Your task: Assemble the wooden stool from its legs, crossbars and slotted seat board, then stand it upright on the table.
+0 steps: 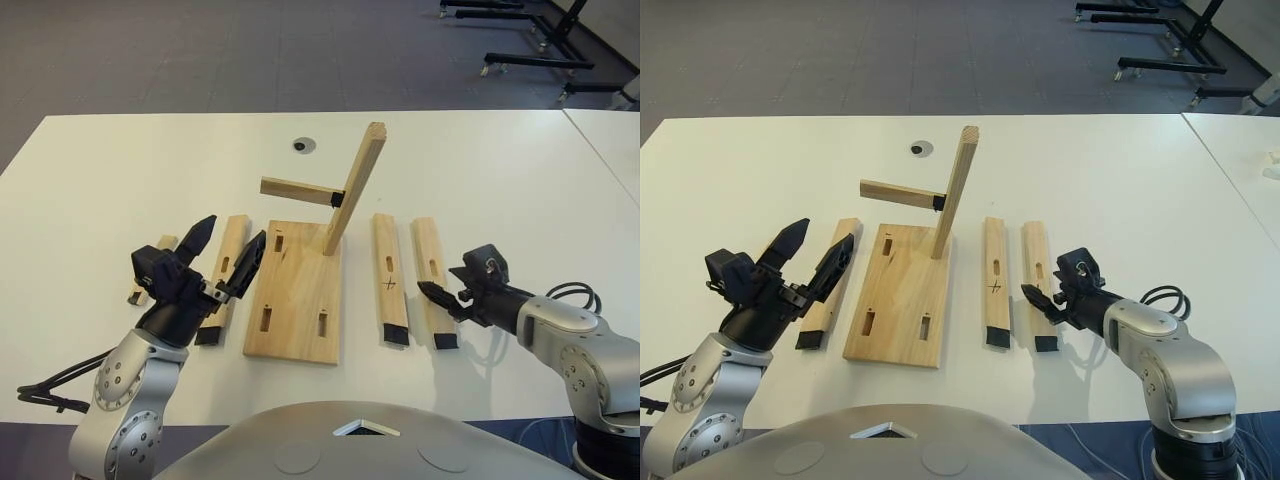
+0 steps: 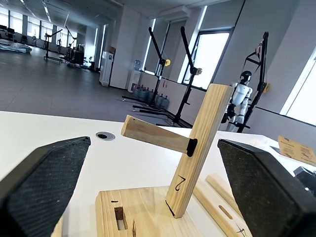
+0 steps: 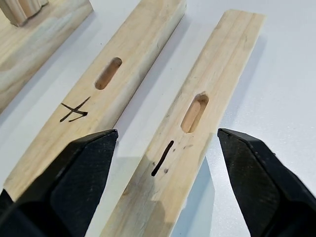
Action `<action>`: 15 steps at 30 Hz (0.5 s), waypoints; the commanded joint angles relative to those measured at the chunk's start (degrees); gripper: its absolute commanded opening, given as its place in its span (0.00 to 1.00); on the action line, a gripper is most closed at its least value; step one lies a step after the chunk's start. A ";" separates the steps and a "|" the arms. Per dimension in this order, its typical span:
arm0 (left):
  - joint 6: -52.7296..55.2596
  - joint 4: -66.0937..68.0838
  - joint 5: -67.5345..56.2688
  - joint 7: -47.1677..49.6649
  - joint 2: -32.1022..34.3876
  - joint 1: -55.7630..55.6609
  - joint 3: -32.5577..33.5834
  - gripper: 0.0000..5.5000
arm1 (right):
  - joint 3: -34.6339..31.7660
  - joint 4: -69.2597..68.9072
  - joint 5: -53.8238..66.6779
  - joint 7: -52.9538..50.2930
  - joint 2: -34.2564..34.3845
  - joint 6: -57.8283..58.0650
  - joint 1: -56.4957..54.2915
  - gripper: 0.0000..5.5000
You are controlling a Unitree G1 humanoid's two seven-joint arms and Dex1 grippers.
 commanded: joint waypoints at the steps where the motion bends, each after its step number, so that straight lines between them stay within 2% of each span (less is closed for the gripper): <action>1: 1.22 -0.31 -0.33 0.44 1.16 -1.81 0.22 0.86 | 2.17 1.24 -0.73 -2.51 1.15 2.07 0.57 0.68; 5: 1.99 0.13 -0.77 0.16 2.17 -3.32 0.49 0.86 | 4.58 3.81 -1.59 -4.34 1.22 3.35 0.34 0.68; 15: 2.29 2.12 -0.11 -0.57 3.19 -5.92 0.48 0.86 | 6.63 10.67 -4.80 -5.02 0.44 -6.26 0.52 0.37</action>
